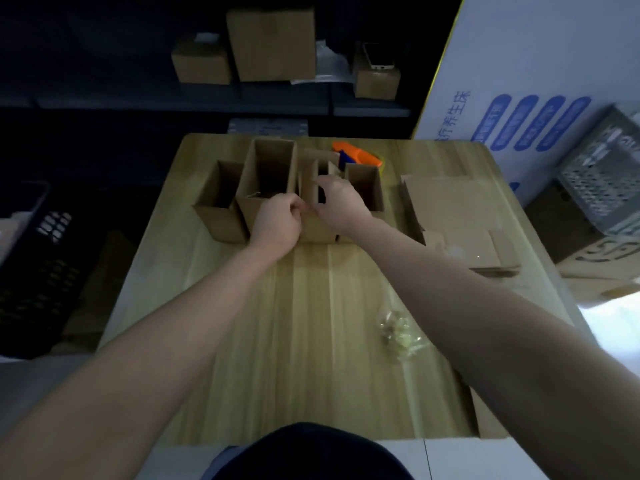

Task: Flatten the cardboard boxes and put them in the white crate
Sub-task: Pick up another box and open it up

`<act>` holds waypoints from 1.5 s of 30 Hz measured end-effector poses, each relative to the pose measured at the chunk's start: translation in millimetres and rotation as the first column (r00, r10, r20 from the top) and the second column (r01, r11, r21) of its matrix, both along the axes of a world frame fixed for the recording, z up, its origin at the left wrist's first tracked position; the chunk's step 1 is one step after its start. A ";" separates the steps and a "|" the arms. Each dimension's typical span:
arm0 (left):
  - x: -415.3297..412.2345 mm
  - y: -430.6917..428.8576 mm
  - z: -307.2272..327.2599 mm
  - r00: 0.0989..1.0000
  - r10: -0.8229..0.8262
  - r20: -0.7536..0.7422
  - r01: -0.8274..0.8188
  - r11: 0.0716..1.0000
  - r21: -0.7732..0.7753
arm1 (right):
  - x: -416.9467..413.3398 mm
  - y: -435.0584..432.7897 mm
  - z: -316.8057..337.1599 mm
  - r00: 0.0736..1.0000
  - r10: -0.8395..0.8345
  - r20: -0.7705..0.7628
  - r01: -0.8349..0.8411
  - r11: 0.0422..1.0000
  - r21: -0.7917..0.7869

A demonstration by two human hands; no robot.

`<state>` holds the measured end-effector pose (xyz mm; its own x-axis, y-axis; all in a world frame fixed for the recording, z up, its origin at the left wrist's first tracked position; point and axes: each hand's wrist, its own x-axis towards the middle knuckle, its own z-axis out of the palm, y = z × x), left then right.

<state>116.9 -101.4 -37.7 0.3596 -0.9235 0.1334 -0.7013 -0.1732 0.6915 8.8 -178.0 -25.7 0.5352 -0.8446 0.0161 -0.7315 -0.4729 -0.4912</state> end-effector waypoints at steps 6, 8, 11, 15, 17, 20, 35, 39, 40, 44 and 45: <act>58.3 11.5 -3.4 0.991 0.136 0.013 -0.135 0.990 -0.046 | 69.8 -0.9 -17.4 0.951 0.155 -0.269 -0.190 0.976 -0.107; 72.5 14.9 -5.6 0.991 0.133 0.000 -0.133 0.991 -0.029 | 87.0 -2.2 -25.7 0.911 0.131 -0.390 -0.183 0.978 -0.097; 89.5 19.7 -8.9 0.993 0.114 -0.031 -0.115 0.993 -0.012 | 98.7 -2.9 -34.6 0.879 0.060 -0.473 -0.103 0.993 -0.065; 100.5 21.2 -11.4 0.987 0.149 -0.066 -0.148 0.989 0.008 | 96.1 -2.5 -33.2 0.948 -0.032 -0.317 -0.014 0.990 -0.142; 99.2 20.6 -10.0 0.979 0.182 -0.093 -0.182 0.983 0.011 | 91.7 -3.5 -17.4 0.984 -0.080 -0.161 0.057 0.988 -0.144; 92.6 18.8 -2.8 0.967 0.202 -0.154 -0.212 0.976 -0.046 | 78.2 -4.2 19.2 0.984 -0.131 0.117 0.138 0.989 -0.060; 29.5 31.0 76.9 1.000 0.010 0.007 -0.006 0.900 -0.435 | -29.3 -1.2 88.9 0.536 -0.586 0.608 0.432 0.809 0.399; 1.6 34.8 80.4 0.983 0.017 0.182 0.062 0.906 -0.418 | -58.1 4.8 93.7 0.477 -0.626 0.617 0.483 0.773 0.411; -6.1 34.9 80.2 0.979 0.012 0.205 0.072 0.913 -0.401 | -65.0 7.2 92.8 0.469 -0.640 0.608 0.493 0.761 0.421; -31.4 36.7 74.7 0.962 0.005 0.272 0.078 0.952 -0.296 | -89.0 16.2 78.5 0.444 -0.710 0.547 0.548 0.698 0.461; -35.5 38.3 72.2 0.961 0.008 0.276 0.070 0.960 -0.272 | -93.0 19.2 73.5 0.453 -0.717 0.530 0.556 0.692 0.461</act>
